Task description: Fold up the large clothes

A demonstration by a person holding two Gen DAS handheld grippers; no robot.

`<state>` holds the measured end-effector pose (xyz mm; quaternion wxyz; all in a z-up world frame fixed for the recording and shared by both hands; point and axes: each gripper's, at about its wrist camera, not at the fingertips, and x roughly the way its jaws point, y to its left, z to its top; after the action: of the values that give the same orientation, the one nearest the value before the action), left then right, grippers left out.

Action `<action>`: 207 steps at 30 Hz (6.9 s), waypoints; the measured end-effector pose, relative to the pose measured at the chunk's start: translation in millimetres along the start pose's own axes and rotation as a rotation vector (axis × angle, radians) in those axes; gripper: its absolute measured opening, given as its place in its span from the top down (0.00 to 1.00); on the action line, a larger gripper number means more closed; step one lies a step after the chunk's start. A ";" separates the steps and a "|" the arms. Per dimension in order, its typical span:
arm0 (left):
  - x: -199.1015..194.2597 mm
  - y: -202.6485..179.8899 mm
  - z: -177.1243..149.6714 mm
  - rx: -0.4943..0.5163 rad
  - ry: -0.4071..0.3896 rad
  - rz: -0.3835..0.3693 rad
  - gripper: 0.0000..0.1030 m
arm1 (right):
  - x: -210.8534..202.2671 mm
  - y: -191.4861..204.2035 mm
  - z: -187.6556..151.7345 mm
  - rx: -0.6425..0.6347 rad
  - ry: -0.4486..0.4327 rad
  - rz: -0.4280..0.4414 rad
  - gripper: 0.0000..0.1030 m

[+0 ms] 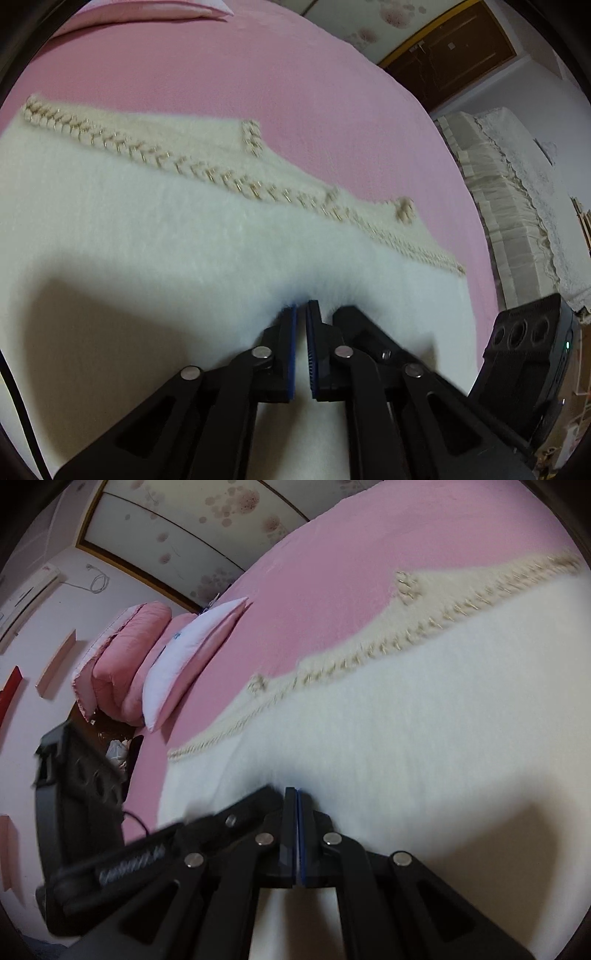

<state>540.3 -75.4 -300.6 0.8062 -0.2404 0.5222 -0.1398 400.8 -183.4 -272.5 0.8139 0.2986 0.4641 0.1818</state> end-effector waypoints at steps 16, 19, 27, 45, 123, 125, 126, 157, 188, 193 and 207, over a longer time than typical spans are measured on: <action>-41.8 86.6 35.8 -0.044 -0.170 0.117 0.99 | -47.1 -80.9 60.1 -0.111 -0.084 -0.240 1.00; -59.3 117.5 43.9 -0.110 -0.176 0.125 0.99 | -72.7 -104.7 67.8 -0.071 -0.128 -0.329 1.00; -82.0 128.3 47.6 -0.015 -0.136 0.336 0.99 | -94.2 -115.4 72.9 -0.060 -0.151 -0.538 1.00; -135.3 118.7 -87.7 -0.184 -0.081 0.425 0.99 | -127.6 -53.3 -46.5 -0.285 0.068 -0.915 1.00; -182.5 105.1 -256.6 -0.566 -0.099 0.265 0.46 | 64.2 79.7 7.6 -0.348 0.424 -0.632 1.00; -176.5 103.8 -241.5 -0.556 -0.107 0.269 0.36 | 65.6 80.8 6.0 -0.358 0.423 -0.637 1.00; -175.3 105.8 -236.6 -0.554 -0.121 0.265 0.35 | 67.4 82.1 5.4 -0.366 0.424 -0.640 1.00; -151.2 160.4 -171.8 -0.667 -0.145 0.057 0.71 | 20.2 125.7 -41.1 -0.277 0.165 -0.661 1.00; -217.7 59.1 -140.5 -0.093 -0.305 -0.059 0.83 | 46.0 69.9 -46.0 -0.137 0.336 -0.453 1.00; -238.6 -9.9 -144.3 0.063 -0.372 -0.119 0.83 | 19.7 58.0 -57.2 -0.153 0.262 -0.353 1.00; -188.6 -203.9 -181.8 0.124 -0.411 -0.143 0.83 | -108.0 -30.6 13.8 -0.112 0.207 -0.181 1.00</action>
<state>301.8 -201.8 -107.3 0.8970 -0.2503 0.3188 -0.1767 358.9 -272.8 -217.2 0.7902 0.1892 0.5596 0.1632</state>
